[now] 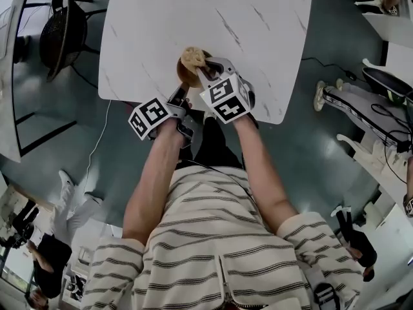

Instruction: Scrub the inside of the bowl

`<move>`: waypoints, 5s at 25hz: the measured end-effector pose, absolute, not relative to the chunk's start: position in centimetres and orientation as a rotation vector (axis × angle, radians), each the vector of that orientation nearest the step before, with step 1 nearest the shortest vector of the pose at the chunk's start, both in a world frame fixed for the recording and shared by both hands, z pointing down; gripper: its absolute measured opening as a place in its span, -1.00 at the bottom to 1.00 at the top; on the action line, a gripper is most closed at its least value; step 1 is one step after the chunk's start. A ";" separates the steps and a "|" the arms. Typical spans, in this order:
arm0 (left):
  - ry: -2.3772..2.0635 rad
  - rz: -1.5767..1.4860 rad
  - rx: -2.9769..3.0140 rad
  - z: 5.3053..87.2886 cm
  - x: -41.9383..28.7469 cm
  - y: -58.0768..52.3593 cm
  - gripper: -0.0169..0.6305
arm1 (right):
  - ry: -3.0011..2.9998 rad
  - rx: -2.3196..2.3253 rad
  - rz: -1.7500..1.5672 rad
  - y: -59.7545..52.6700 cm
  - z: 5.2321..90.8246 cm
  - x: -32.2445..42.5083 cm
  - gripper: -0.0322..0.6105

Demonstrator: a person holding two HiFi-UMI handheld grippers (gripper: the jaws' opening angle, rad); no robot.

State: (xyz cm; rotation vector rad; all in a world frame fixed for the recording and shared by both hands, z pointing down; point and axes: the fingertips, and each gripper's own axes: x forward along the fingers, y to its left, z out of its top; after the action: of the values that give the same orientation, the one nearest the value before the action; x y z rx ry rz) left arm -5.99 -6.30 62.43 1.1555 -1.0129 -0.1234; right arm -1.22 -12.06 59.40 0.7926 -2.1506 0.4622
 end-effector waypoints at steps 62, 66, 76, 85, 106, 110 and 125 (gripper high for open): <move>-0.969 -0.177 1.129 62.4 -5.2 -6.0 -0.93 | -2.111 0.774 0.368 -11.8 59.5 0.0 -0.68; -0.962 -0.171 1.134 62.5 -5.2 -6.0 -0.93 | -2.113 0.770 0.375 -12.0 59.6 -0.8 -0.69; -0.930 -0.145 1.145 62.6 -4.4 -5.8 -0.93 | -2.138 0.749 0.422 -11.1 59.6 -2.1 -0.69; -0.928 -0.146 1.143 62.8 -5.1 -6.1 -0.93 | -2.143 0.704 0.458 -9.9 59.8 -3.1 -0.69; -0.930 -0.173 1.119 62.8 -5.2 -6.0 -0.93 | -2.107 0.714 0.441 -7.6 57.9 -0.3 -0.69; -0.930 -0.172 1.119 62.7 -5.2 -5.9 -0.93 | -2.078 0.727 0.424 -7.9 58.0 0.7 -0.69; -0.918 -0.177 1.144 62.5 -5.0 -6.0 -0.93 | -2.068 0.849 0.408 -10.6 57.9 1.1 -0.69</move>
State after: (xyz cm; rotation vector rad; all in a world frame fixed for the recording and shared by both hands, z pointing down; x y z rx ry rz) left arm -5.04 -6.03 62.47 1.1442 -0.9179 -0.1769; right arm 1.14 -10.60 57.91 0.8494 -2.0683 0.4084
